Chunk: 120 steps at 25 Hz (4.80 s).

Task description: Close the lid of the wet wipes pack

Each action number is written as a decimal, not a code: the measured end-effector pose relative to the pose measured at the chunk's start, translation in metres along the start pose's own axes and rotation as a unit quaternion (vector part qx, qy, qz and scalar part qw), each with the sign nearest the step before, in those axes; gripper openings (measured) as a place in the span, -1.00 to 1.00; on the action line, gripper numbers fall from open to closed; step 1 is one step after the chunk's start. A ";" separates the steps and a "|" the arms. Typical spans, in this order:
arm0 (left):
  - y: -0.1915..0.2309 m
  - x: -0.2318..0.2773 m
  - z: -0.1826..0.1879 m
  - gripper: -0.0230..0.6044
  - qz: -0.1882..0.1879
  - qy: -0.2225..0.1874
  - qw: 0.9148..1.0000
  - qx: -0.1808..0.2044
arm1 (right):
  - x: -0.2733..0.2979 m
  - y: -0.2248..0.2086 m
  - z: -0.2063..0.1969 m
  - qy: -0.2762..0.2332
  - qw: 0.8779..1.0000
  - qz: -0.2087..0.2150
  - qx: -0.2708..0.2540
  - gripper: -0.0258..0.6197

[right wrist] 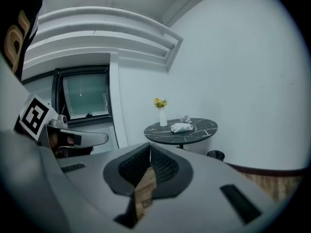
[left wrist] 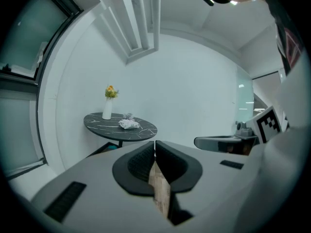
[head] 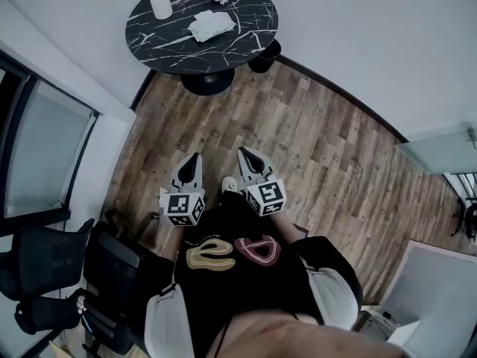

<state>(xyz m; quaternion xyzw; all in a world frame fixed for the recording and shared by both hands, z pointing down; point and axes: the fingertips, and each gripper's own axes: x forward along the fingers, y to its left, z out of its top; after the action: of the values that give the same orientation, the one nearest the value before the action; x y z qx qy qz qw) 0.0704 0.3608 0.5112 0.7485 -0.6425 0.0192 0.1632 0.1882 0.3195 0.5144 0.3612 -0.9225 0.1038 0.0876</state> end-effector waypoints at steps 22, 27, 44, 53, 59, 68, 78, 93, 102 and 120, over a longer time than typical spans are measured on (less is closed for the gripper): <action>-0.007 0.082 0.005 -0.86 0.007 0.017 1.000 -0.015 | 0.046 -0.065 0.013 0.013 0.999 0.032 0.009 -0.88; -0.003 0.098 0.013 -0.86 0.001 0.016 1.000 -0.014 | 0.057 -0.068 0.021 0.017 0.999 0.047 -0.002 -0.88; 0.070 0.188 0.046 -0.86 -0.016 0.031 0.999 -0.011 | 0.167 -0.102 0.049 0.025 0.999 0.036 0.028 -0.88; 0.125 0.258 0.078 -0.86 -0.058 0.037 0.997 -0.027 | 0.238 -0.123 0.072 0.038 0.999 0.000 0.022 -0.88; 0.151 0.297 0.091 -0.86 -0.072 0.047 0.996 -0.024 | 0.278 -0.129 0.077 0.055 0.998 -0.009 0.033 -0.88; 0.196 0.329 0.102 -0.86 -0.091 0.063 0.994 -0.025 | 0.336 -0.126 0.079 0.066 0.997 -0.021 0.033 -0.88; 0.223 0.356 0.110 -0.86 -0.103 0.078 0.991 -0.015 | 0.364 -0.145 0.092 0.057 0.994 -0.065 0.060 -0.88; 0.250 0.410 0.126 -0.86 -0.046 0.076 0.996 -0.032 | 0.426 -0.205 0.119 0.083 0.994 0.002 0.074 -0.87; 0.244 0.467 0.122 -0.86 0.003 0.098 0.994 -0.055 | 0.477 -0.258 0.118 0.166 0.983 0.063 0.039 -0.87; 0.251 0.538 0.096 -0.86 0.108 0.139 0.980 -0.088 | 0.581 -0.310 0.134 0.236 0.944 0.226 0.036 -0.58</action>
<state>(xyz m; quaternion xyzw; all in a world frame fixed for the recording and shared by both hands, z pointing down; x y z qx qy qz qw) -0.0966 -0.2100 0.6039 0.6474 -0.6898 0.0837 0.3129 -0.0317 -0.3136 0.5623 0.1116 -0.9284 0.2360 0.2645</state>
